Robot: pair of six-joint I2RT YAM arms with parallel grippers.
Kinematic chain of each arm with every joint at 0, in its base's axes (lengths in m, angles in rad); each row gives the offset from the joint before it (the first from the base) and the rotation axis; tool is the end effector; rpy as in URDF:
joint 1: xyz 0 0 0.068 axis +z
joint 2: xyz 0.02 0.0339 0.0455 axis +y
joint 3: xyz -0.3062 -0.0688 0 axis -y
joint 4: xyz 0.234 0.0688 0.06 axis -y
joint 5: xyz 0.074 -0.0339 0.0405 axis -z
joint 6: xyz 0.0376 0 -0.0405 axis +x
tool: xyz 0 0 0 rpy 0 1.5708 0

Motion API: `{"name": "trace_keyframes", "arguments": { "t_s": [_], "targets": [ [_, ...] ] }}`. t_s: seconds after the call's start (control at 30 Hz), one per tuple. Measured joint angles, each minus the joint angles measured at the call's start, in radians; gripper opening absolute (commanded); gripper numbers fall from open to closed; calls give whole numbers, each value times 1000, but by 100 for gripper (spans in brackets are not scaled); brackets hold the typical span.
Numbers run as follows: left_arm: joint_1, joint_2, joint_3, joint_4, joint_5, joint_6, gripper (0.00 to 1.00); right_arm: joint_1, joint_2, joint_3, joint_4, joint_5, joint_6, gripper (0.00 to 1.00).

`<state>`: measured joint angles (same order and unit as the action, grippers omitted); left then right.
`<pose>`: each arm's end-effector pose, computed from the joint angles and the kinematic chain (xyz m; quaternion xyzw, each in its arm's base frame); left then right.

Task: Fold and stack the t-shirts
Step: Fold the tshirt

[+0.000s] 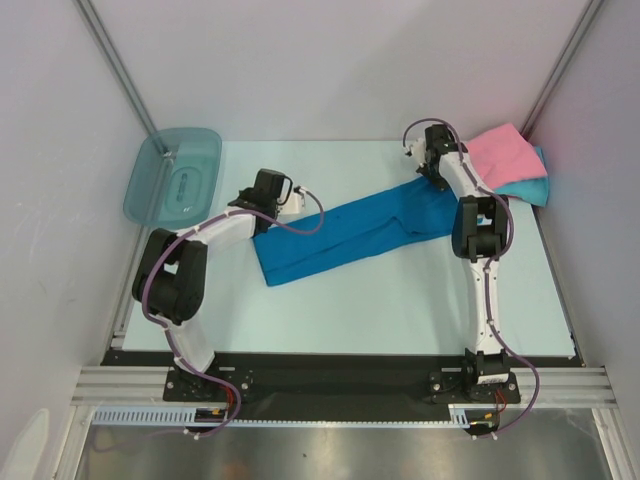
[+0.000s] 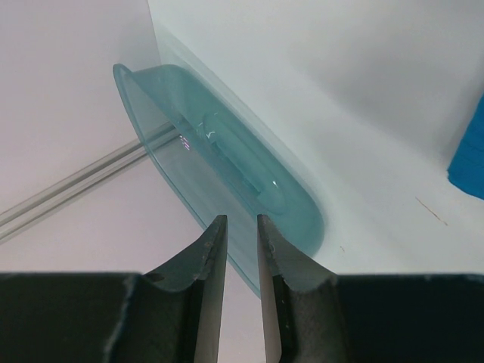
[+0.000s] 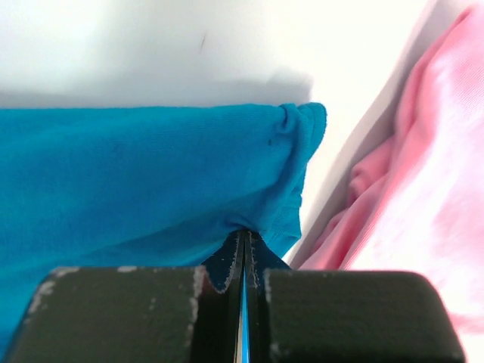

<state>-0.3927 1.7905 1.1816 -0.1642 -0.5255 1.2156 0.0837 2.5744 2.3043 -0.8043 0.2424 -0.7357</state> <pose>0.3668 -0.1315 0.2533 0.5710 0.6900 0.3694 0.2480 0.5712 0.0389 0.1762 -0.3561 0.8944 -0.1891 0.1935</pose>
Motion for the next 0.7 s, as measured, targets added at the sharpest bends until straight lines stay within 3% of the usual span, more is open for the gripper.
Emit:
{"name": "trace_keyframes", "arguments": {
  "t_s": [0.7],
  "targets": [
    [13,-5,-15,30,-3,-11,27,126,154,58,504,145,-261,0]
  ]
}}
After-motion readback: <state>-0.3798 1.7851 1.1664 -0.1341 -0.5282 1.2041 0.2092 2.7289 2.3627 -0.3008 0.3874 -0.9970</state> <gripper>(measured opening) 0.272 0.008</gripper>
